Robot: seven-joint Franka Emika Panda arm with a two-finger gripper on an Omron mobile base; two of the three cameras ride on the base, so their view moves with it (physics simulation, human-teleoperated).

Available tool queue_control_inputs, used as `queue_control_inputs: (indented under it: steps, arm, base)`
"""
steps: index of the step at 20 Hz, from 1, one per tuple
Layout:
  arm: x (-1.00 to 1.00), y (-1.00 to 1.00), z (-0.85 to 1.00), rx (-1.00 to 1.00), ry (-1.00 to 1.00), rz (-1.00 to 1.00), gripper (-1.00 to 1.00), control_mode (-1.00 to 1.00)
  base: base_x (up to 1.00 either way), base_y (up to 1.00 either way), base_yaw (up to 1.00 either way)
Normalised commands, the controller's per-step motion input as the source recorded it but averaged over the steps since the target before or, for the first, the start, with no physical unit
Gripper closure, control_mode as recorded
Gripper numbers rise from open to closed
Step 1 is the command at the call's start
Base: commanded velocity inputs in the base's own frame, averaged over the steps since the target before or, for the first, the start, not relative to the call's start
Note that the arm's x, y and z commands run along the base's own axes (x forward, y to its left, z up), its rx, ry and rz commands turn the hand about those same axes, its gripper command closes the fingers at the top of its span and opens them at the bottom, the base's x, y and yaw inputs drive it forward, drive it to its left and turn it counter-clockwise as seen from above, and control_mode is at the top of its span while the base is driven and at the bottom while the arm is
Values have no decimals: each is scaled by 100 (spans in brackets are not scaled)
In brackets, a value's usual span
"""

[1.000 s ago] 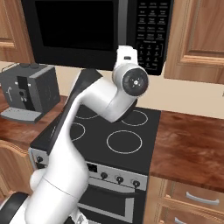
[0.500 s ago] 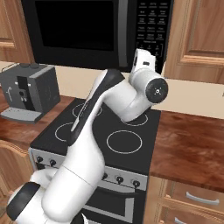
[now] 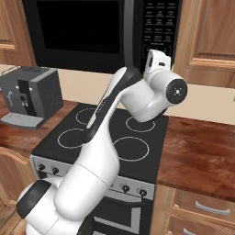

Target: Transport the shrimp from the fridge to the microwave and turn on the microwave.

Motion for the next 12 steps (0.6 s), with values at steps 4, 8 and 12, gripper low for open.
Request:
queue_control_inputs:
  steps: [4, 8, 12]
  arm:
    - [23, 1, 0, 0, 0, 0, 100, -100]
    - [7, 1, 0, 0, 0, 0, 100, -100]
    - [0, 9, 0, 0, 0, 0, 100, -100]
  base:
    - [0, 0, 0]
    - [0, 0, 0]
    - [0, 0, 0]
